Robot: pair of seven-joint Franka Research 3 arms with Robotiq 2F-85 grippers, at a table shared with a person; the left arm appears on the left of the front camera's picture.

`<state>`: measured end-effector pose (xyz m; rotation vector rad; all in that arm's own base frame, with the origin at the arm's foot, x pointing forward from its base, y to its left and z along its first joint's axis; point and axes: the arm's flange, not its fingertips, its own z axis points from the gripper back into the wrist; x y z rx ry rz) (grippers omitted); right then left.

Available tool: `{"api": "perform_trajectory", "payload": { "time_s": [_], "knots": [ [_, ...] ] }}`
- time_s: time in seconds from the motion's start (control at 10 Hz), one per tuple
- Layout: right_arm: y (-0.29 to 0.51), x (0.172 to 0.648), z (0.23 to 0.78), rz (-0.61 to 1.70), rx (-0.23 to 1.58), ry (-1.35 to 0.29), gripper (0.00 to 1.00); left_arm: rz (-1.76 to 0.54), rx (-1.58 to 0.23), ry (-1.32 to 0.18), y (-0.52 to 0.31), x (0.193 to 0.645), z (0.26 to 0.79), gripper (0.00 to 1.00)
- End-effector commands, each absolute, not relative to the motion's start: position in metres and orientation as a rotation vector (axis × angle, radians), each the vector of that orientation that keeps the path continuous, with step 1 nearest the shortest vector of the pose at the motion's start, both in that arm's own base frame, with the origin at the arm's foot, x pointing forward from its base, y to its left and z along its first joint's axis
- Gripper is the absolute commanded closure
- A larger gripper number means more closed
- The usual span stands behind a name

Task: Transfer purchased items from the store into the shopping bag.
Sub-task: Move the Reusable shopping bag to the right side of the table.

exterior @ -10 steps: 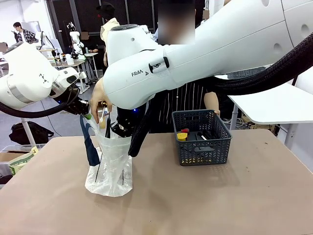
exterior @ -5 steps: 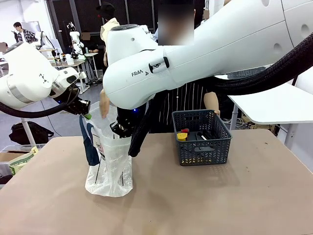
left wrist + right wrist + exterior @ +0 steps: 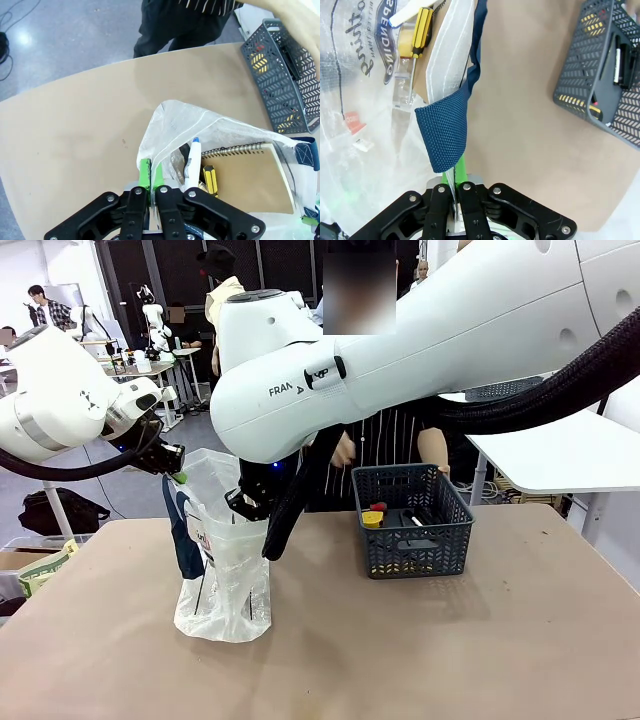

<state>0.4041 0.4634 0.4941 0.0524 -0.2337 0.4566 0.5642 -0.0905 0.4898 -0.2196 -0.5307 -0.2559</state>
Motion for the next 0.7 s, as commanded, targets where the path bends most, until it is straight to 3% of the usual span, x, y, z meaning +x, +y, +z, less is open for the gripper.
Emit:
{"api": "perform_trajectory", "payload": {
  "time_s": [0.0,0.6],
  "knots": [
    [0.4634,0.4038,0.4951,0.469,0.059,-0.237,1.0,-0.243,-0.226,-0.535,-0.0875,0.5611,0.4916,1.0],
    [0.4634,0.4038,0.4951,0.469,0.059,-0.237,1.0,-0.243,-0.226,-0.535,-0.0875,0.5611,0.4916,1.0]
  ]
}}
